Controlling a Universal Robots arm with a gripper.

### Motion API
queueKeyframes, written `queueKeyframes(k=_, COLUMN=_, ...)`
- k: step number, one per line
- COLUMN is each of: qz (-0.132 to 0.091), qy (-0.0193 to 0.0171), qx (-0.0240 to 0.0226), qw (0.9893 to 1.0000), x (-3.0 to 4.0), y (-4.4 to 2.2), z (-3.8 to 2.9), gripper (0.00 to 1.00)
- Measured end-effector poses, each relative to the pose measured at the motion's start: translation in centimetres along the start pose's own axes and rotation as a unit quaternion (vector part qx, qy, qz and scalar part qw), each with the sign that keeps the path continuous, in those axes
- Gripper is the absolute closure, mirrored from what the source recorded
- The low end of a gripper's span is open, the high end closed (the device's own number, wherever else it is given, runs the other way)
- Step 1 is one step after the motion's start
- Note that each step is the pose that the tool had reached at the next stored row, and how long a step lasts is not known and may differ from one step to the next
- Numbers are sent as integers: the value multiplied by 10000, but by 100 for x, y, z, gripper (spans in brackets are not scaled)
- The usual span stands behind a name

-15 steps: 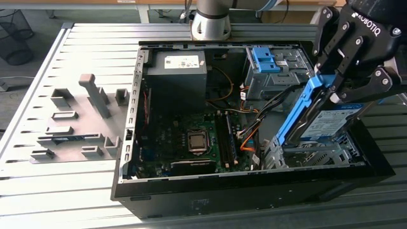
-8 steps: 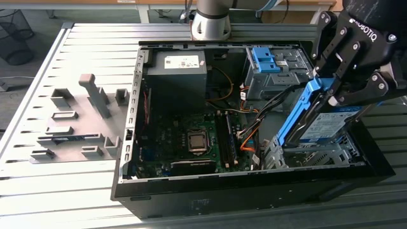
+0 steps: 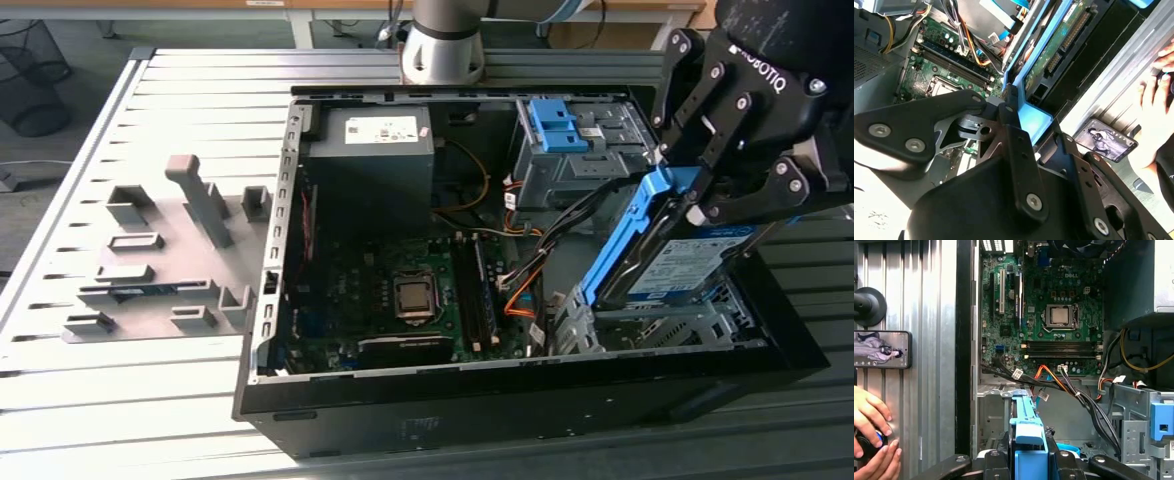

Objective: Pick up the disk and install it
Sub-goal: 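Insert the disk into the insertion slot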

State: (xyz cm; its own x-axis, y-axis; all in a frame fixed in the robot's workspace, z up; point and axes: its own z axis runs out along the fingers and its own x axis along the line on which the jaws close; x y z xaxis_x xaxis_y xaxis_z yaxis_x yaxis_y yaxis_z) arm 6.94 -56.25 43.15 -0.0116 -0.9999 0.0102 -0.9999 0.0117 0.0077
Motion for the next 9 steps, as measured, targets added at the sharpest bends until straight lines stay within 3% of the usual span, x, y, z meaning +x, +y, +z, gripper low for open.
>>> queueKeyframes(k=5, qz=0, qy=1, qx=0, qw=10000, x=0, y=0, z=0, gripper=62)
queueKeyframes(k=7, qz=0, qy=-1, qx=0, qw=10000, x=0, y=0, z=10, gripper=50)
queueKeyframes(k=9, qz=-1, qy=-2, qx=0, qw=10000, x=0, y=0, z=42, gripper=50)
